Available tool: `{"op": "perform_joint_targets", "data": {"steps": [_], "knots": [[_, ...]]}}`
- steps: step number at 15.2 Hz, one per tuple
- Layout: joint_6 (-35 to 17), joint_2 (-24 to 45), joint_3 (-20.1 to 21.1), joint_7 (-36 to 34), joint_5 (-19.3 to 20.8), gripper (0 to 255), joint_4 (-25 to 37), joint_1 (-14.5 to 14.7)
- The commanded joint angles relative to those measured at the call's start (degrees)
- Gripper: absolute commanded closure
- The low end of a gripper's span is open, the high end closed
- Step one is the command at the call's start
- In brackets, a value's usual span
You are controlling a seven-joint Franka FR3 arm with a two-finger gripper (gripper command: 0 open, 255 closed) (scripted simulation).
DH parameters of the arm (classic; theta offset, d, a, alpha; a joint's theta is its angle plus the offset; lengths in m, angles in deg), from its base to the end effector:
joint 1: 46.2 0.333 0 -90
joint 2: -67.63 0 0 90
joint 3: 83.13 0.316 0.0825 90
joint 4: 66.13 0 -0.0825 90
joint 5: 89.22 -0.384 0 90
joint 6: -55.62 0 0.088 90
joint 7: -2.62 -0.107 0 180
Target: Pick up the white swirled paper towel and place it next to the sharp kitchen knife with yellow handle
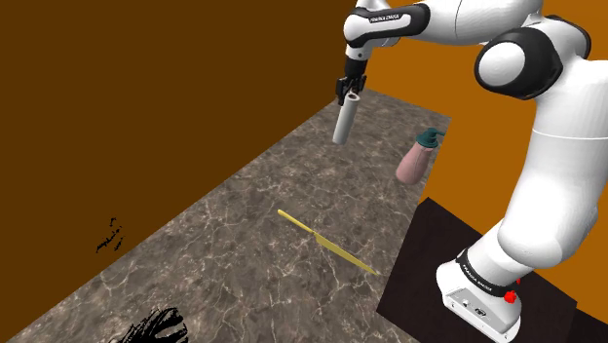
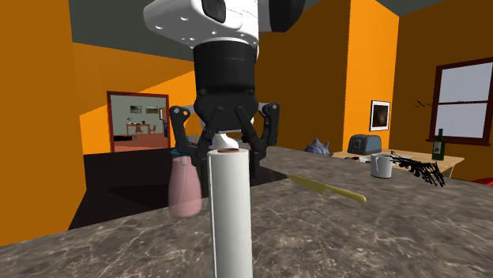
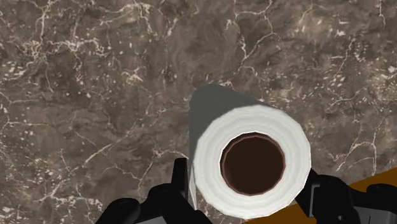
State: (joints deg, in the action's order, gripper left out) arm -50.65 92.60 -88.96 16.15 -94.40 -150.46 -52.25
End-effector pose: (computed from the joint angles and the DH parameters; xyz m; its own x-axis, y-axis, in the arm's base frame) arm 0.6689 -0.1229 0.4253 0.9992 0.0107 -0.0395 0.0086 -0.9985 -0.0532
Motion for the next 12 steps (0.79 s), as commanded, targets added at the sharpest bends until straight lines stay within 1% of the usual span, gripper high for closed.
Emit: {"op": "perform_joint_targets", "data": {"steps": [1, 12], "knots": [[1.36, -0.24, -0.01, -0.10, 0.05, 255, 1.11, 0.00], [9.64, -0.61, -0.09, -0.54, 0.21, 255, 9.04, -0.21]]}}
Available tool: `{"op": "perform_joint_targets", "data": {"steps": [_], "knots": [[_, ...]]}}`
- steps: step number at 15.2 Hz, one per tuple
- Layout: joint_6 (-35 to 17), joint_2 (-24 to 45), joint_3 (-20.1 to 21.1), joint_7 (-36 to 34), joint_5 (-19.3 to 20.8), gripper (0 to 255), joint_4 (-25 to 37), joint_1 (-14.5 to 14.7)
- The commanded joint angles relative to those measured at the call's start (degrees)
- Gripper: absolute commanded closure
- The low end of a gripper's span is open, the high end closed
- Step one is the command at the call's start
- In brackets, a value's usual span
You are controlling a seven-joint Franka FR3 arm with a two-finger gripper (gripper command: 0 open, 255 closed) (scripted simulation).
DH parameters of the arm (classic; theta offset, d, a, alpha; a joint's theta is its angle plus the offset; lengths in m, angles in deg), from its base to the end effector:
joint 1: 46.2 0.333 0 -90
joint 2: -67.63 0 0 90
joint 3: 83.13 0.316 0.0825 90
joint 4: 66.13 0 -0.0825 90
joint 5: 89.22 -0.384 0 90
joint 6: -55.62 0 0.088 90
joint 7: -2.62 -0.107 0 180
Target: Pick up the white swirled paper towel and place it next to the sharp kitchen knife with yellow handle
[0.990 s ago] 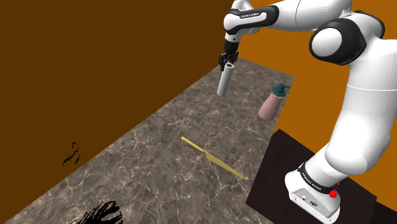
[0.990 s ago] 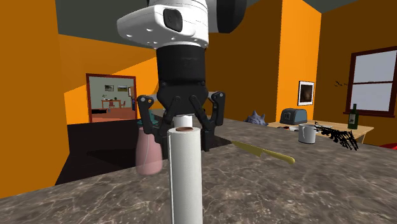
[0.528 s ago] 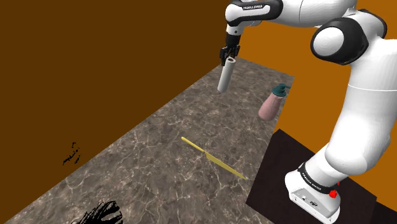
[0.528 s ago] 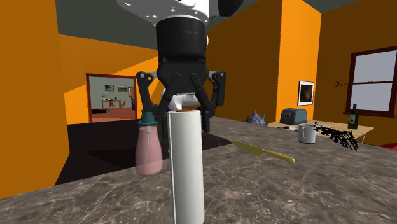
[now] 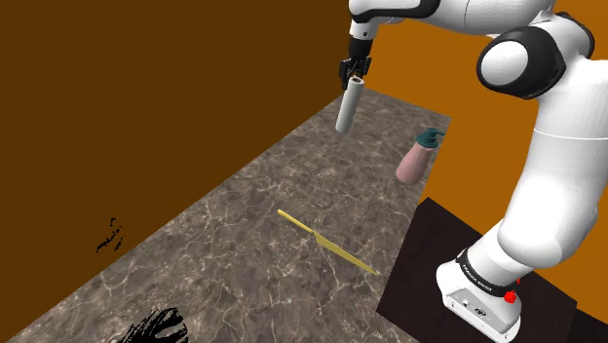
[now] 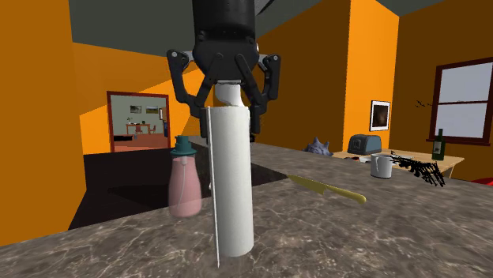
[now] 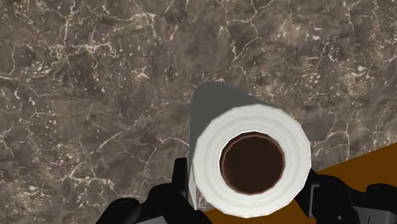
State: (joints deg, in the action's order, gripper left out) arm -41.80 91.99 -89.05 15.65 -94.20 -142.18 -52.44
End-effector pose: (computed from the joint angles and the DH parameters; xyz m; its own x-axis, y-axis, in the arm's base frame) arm 0.6692 -0.1226 0.4884 0.9992 0.0109 -0.0391 0.0088 -0.9985 -0.0531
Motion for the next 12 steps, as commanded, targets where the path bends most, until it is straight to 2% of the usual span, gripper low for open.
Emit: {"op": "perform_joint_targets", "data": {"steps": [1, 5, 12], "knots": [[1.58, 0.07, -0.01, -0.07, 0.01, 255, 1.63, -0.05], [4.81, 0.51, -0.02, -0.22, -0.01, 255, 5.29, -0.19], [2.80, -15.09, 1.21, -4.77, 1.50, 255, -12.02, 3.59]]}}
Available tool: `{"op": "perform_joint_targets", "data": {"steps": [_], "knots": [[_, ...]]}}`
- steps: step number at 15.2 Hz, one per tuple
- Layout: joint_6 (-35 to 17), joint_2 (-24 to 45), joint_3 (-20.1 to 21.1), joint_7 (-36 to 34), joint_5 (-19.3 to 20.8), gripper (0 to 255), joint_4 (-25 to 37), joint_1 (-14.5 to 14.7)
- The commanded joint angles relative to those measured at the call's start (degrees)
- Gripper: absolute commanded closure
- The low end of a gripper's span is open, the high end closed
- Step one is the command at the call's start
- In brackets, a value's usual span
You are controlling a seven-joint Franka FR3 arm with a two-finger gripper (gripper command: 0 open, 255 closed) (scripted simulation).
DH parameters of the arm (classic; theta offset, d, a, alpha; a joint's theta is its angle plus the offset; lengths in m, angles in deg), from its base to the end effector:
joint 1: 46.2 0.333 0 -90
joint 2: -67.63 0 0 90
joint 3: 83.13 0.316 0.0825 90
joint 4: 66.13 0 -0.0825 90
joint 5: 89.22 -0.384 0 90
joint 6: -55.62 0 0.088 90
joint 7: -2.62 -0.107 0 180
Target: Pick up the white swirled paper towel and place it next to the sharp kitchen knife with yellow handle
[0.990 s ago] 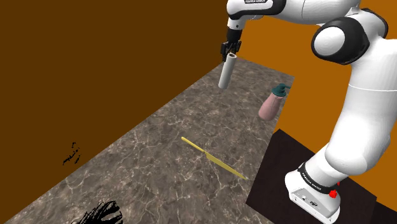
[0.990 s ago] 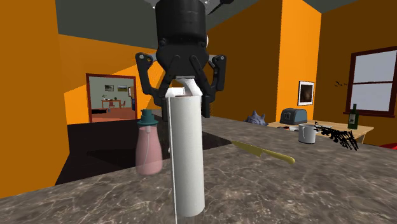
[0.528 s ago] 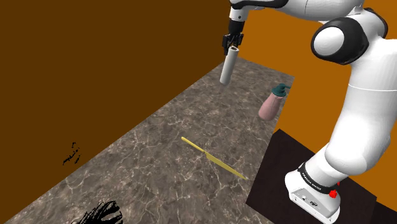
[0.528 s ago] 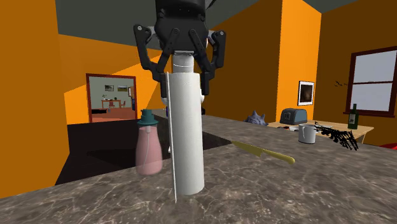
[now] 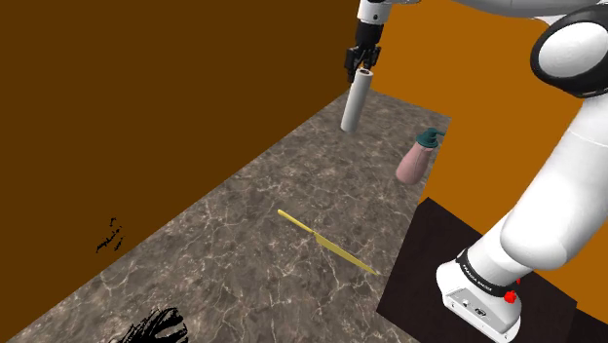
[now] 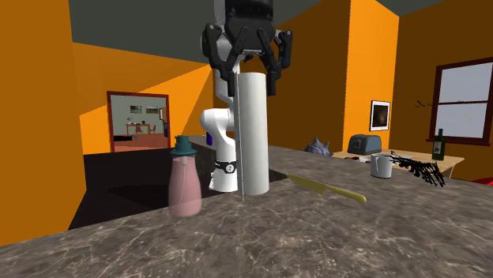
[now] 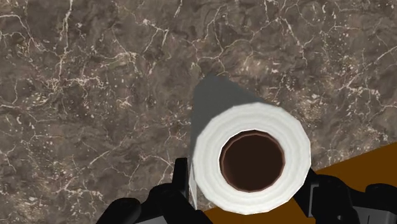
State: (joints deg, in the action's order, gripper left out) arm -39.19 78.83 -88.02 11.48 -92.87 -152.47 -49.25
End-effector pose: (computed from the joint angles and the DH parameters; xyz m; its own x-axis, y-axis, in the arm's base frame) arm 0.6121 -0.0744 0.5478 0.9992 0.0115 -0.0393 0.0094 -0.9985 -0.0533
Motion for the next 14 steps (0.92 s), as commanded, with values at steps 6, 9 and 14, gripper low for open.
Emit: {"op": "perform_joint_targets", "data": {"steps": [6, 9, 14], "knots": [[1.34, -13.02, 2.22, -5.30, 0.82, 255, -11.41, 2.96], [2.61, -18.01, 3.52, -7.82, 0.79, 255, -15.00, 4.10], [5.52, -25.52, 6.03, -12.21, 0.19, 255, -19.37, 5.88]]}}
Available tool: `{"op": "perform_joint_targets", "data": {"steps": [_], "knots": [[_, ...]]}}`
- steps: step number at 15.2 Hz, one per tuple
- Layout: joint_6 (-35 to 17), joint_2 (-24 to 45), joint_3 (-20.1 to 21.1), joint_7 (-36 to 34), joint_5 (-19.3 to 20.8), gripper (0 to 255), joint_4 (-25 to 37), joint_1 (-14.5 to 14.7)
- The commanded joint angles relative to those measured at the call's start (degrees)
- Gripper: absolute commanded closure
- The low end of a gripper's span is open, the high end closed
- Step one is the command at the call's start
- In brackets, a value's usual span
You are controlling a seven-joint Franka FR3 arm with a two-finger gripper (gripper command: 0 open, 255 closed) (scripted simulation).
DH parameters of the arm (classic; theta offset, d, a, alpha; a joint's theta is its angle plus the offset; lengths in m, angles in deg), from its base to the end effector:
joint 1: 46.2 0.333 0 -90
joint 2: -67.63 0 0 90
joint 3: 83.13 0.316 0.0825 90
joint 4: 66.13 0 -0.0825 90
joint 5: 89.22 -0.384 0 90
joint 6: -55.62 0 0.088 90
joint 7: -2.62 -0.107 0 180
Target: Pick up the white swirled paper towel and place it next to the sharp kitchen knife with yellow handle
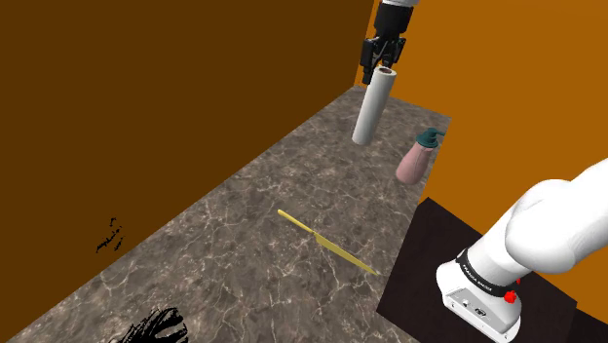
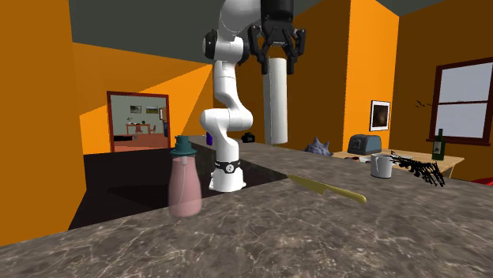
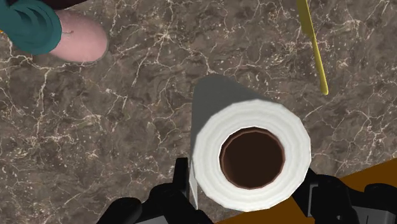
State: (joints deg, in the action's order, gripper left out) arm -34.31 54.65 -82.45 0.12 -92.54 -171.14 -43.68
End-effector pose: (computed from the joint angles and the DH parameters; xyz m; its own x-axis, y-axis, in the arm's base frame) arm 0.4790 0.0336 0.6183 0.9992 0.0119 -0.0390 0.0098 -0.9985 -0.0536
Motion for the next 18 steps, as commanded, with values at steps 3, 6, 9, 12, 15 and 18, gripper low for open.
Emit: {"op": "perform_joint_targets", "data": {"steps": [3, 6, 9, 12, 15, 18], "knots": [[2.76, -5.36, 2.14, -3.61, -0.84, 255, -2.42, 1.36], [5.10, -8.98, 3.93, -6.48, -1.78, 255, -3.49, 2.40], [7.60, -12.17, 5.83, -9.48, -2.93, 255, -3.93, 3.42], [10.20, -14.91, 7.81, -12.62, -4.27, 255, -3.75, 4.44], [10.82, -16.49, 8.89, -14.20, -5.07, 255, -4.52, 4.96], [8.60, -17.47, 8.97, -13.95, -5.20, 255, -7.72, 5.03]]}}
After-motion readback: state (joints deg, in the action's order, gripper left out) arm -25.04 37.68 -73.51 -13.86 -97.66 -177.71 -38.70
